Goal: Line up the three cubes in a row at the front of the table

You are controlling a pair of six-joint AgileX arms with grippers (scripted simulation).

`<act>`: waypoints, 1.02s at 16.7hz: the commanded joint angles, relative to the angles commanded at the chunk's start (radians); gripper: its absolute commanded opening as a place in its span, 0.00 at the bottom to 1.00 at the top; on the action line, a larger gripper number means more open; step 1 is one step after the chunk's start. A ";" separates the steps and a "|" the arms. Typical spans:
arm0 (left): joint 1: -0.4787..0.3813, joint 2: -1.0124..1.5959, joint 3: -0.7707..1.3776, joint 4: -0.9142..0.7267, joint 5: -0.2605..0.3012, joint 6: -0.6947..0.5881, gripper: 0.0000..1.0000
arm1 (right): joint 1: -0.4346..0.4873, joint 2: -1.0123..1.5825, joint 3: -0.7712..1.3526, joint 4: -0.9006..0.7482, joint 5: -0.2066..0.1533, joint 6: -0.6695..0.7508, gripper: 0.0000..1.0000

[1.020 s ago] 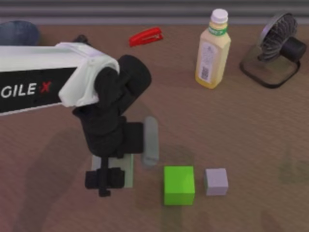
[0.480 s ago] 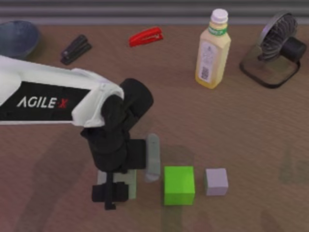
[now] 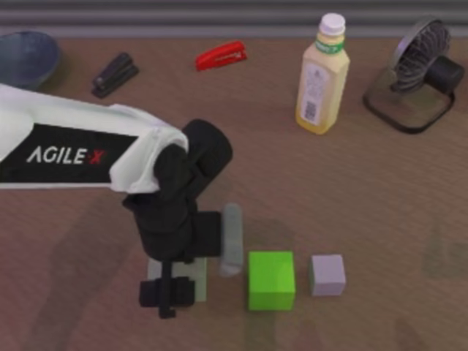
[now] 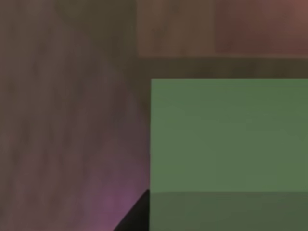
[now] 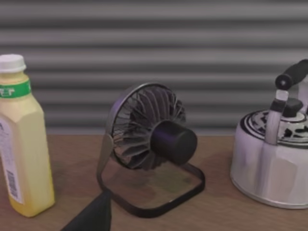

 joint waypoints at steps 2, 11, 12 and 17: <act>0.000 0.000 0.000 0.000 0.000 0.000 0.68 | 0.000 0.000 0.000 0.000 0.000 0.000 1.00; 0.000 0.000 0.000 0.000 0.000 0.000 1.00 | 0.000 0.000 0.000 0.000 0.000 0.000 1.00; 0.000 0.000 0.000 0.000 0.000 0.000 1.00 | 0.000 0.000 0.000 0.000 0.000 0.000 1.00; 0.003 -0.006 0.010 -0.017 -0.001 0.001 1.00 | 0.000 0.000 0.000 0.000 0.000 0.000 1.00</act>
